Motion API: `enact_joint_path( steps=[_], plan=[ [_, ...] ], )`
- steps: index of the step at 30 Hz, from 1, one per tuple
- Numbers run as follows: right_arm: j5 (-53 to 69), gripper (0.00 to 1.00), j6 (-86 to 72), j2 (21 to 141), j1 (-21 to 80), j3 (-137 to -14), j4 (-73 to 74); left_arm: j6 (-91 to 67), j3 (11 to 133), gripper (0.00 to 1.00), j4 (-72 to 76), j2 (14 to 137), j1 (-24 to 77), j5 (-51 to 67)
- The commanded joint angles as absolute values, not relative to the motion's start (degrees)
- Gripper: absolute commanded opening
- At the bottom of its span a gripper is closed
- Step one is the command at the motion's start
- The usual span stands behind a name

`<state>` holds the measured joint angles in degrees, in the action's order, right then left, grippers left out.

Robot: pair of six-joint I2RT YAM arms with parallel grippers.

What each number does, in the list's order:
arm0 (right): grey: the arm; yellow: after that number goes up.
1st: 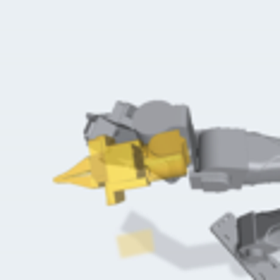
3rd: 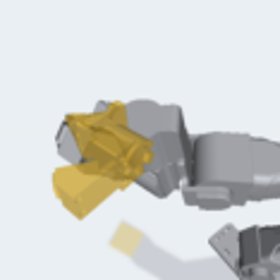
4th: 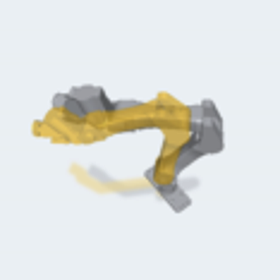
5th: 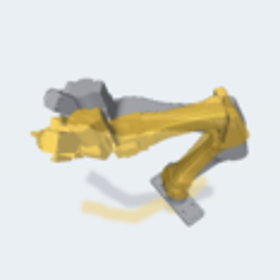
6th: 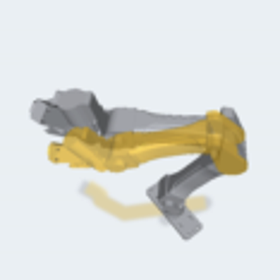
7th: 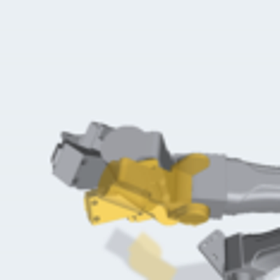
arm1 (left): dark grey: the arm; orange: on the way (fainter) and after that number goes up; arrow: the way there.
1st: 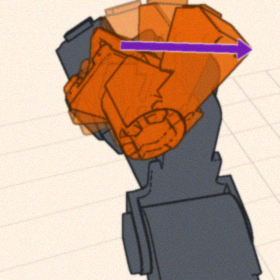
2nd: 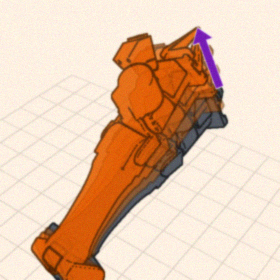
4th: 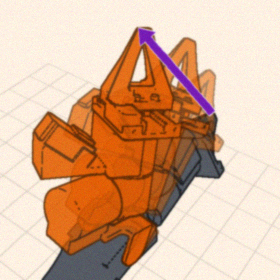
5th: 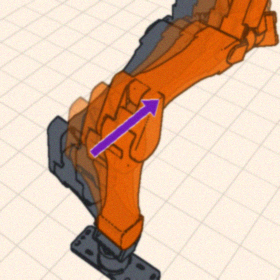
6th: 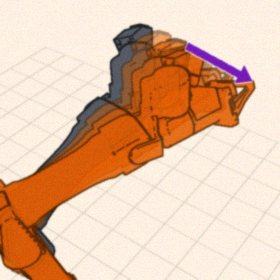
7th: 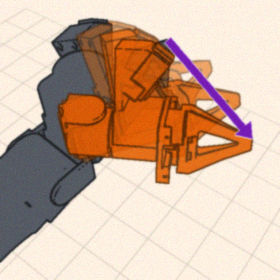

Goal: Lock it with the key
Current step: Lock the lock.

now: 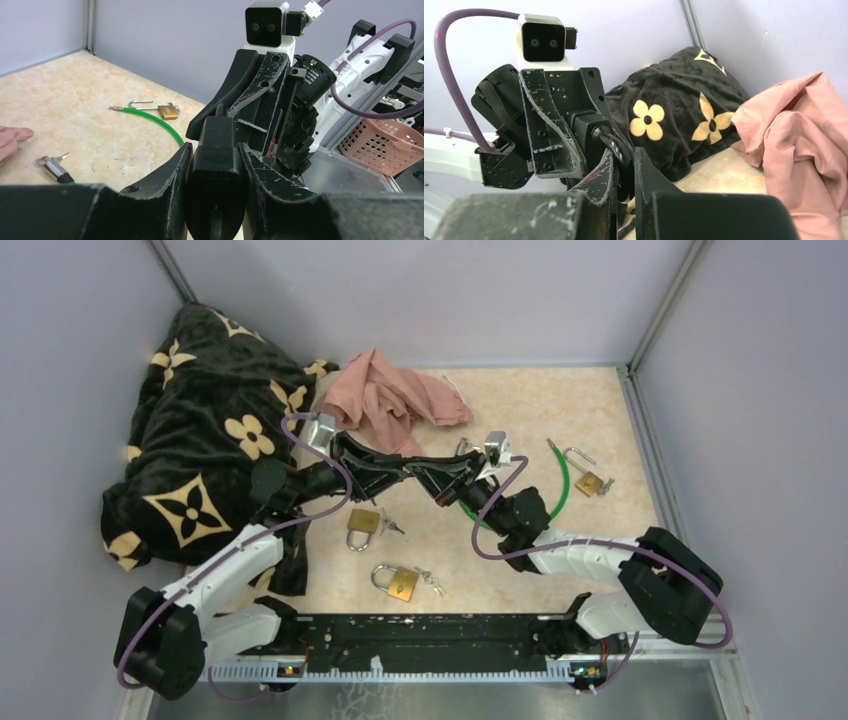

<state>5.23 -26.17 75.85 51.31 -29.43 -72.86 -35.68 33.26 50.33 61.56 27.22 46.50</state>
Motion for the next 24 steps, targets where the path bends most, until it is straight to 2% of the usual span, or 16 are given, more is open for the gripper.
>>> enact_joint_path(
  steps=[1, 5, 11, 14, 24],
  plan=[
    [30.6, 0.00, -25.4, 84.9, 58.9, -35.8, -53.9, -37.6, 38.0, 0.00, 56.0, 66.3, 36.0, 50.7],
    [34.9, 0.00, -26.0, 85.7, 58.4, -35.4, -55.9, -37.0, 38.8, 0.00, 56.1, 68.9, 36.2, 53.7],
    [41.5, 0.00, -29.7, 83.3, 53.4, -30.3, -59.0, -34.2, 46.0, 0.00, 49.0, 72.3, 31.6, 68.2],
    [40.7, 0.00, -25.4, 81.4, 53.2, -33.3, -52.6, -32.8, 46.4, 0.00, 48.3, 72.3, 31.7, 67.5],
    [44.3, 0.00, -23.5, 82.1, 52.7, -38.3, -48.8, -34.1, 45.2, 0.00, 52.9, 73.0, 32.9, 67.8]
  ],
)
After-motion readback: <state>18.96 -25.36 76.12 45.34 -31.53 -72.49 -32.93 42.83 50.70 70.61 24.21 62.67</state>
